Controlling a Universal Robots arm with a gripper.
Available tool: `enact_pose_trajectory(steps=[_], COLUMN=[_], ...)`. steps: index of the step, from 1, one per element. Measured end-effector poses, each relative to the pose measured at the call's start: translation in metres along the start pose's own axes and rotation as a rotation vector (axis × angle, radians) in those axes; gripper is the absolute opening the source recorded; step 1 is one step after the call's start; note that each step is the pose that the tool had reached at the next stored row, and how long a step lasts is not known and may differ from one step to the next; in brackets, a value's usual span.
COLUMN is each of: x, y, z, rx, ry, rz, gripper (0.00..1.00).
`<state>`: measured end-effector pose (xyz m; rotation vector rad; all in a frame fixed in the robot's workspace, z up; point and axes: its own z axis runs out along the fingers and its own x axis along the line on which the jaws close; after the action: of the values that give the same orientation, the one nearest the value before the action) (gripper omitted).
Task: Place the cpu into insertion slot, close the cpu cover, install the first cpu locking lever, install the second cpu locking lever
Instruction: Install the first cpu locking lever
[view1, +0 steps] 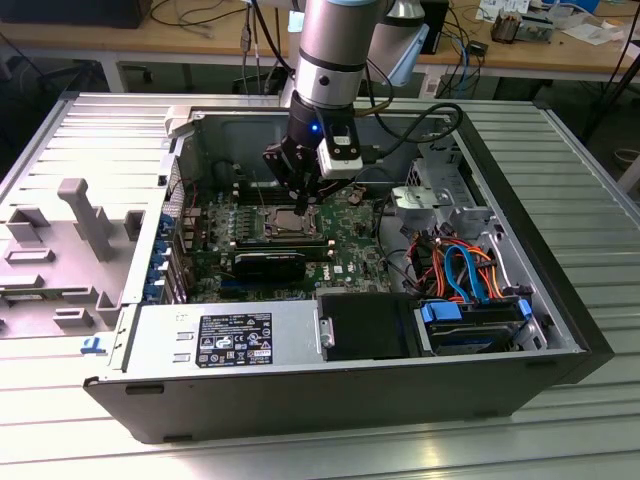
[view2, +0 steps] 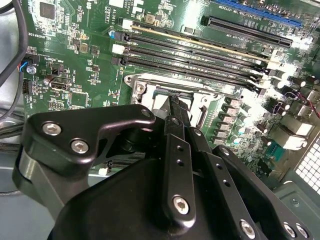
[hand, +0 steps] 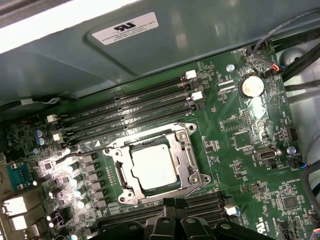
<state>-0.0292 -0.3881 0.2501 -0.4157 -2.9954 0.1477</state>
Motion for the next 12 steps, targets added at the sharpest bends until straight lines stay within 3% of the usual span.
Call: enact_pose_trajectory(steps=[12], x=[0.0], y=[0.0], z=[0.0], rx=[0.0008], ry=[-0.0009], rz=[-0.009], gripper=[0.11])
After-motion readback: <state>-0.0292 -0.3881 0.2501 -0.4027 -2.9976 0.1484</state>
